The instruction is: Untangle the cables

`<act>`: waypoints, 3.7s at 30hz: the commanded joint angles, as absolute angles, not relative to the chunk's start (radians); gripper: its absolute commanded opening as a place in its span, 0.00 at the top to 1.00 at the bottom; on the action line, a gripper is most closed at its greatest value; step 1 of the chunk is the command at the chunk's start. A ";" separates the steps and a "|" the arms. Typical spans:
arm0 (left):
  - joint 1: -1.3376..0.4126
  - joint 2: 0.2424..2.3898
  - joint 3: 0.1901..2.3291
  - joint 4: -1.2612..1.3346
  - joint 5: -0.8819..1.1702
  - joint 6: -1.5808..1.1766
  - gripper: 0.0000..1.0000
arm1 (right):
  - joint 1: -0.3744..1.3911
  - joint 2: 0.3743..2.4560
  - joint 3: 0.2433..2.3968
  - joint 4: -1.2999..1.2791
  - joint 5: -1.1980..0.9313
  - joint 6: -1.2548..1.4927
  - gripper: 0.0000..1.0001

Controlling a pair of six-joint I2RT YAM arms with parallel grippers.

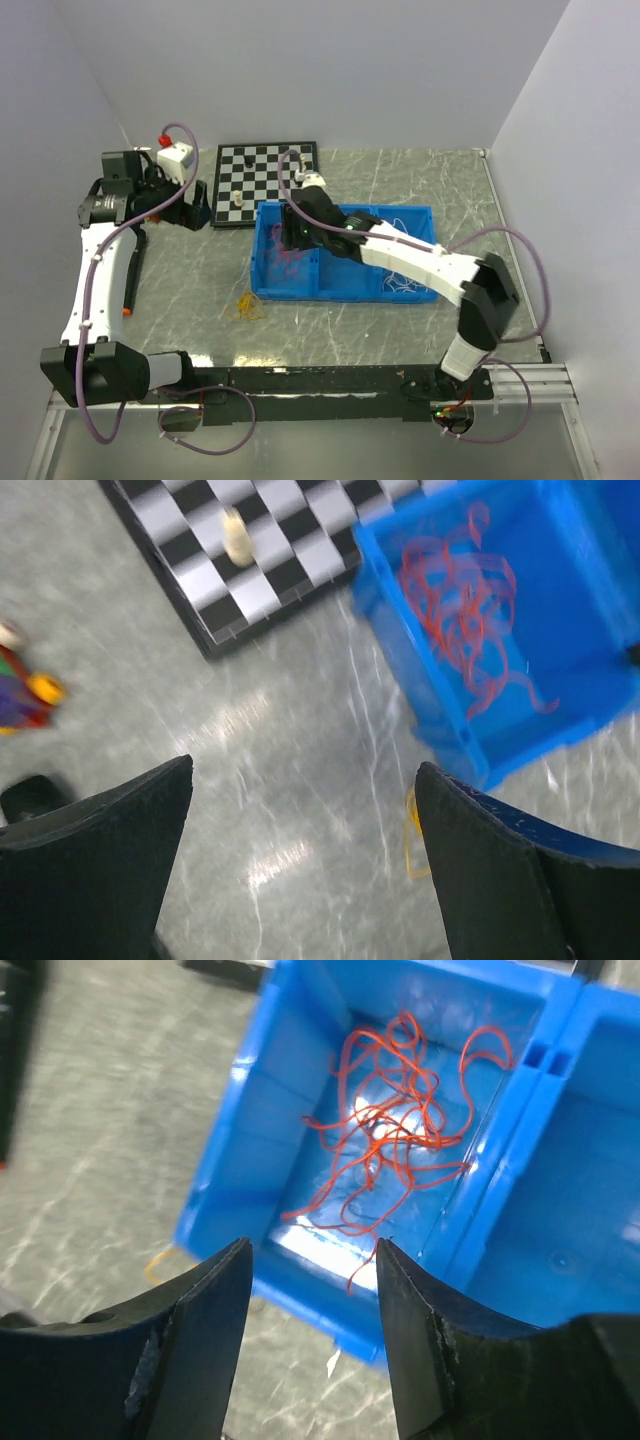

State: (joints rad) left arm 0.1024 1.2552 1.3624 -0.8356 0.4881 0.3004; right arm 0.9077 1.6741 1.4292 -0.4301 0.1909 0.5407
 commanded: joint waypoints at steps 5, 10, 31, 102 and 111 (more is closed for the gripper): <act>0.104 1.258 1.111 -0.853 0.486 0.505 0.01 | 1.141 1.462 1.246 -0.285 0.189 0.430 0.45; 0.104 1.238 1.009 -0.836 0.431 0.566 0.08 | 1.242 1.543 1.178 -0.204 0.149 0.445 0.49; 0.104 1.261 1.086 -0.894 0.471 0.557 0.13 | 1.220 1.865 1.140 0.066 0.144 0.374 0.60; -0.500 1.161 0.916 -1.026 0.423 0.652 0.13 | 1.330 1.459 0.631 0.255 0.299 0.583 1.00; -0.532 1.137 0.769 -0.812 0.419 0.539 0.06 | 1.330 1.460 0.557 0.360 0.324 0.652 1.00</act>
